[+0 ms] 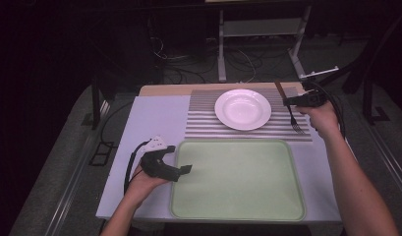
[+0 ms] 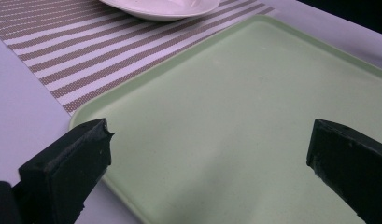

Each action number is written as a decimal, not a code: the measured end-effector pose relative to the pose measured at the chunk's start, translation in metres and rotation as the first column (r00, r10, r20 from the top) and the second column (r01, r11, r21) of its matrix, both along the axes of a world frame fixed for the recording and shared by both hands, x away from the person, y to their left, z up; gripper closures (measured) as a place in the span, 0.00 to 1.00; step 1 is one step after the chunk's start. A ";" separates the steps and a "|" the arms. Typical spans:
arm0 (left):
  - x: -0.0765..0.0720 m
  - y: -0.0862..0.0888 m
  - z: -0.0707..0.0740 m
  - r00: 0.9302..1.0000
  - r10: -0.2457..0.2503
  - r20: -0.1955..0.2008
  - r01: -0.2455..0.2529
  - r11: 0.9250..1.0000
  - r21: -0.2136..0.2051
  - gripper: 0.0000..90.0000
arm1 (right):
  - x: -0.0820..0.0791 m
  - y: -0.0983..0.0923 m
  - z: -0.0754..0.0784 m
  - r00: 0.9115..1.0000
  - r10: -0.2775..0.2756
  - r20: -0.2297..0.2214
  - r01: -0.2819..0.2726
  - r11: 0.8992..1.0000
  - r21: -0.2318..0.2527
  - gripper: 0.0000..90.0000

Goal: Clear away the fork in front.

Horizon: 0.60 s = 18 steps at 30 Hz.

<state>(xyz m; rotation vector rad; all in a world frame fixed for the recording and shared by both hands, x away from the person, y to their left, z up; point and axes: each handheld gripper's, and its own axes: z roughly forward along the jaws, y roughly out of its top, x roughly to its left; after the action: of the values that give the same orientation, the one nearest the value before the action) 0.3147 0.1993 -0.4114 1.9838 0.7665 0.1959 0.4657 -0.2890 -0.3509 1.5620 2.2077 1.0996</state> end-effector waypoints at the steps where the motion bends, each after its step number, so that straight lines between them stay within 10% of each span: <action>1: 0.000 0.000 0.000 1.000 0.000 0.000 0.000 1.000 0.001 0.00 | -0.004 0.002 0.000 1.000 0.010 0.009 -0.010 1.000 0.005 0.85; 18: -0.001 -0.002 0.001 1.000 0.008 0.005 -0.008 1.000 -0.006 0.00 | -0.083 0.040 -0.009 0.974 0.189 0.124 -0.197 0.978 0.061 0.85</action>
<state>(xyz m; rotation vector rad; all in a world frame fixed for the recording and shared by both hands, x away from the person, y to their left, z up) 0.3136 0.1971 -0.4109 1.9739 0.7716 0.2030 0.3827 -0.2494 -0.3598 1.2931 2.3011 1.3048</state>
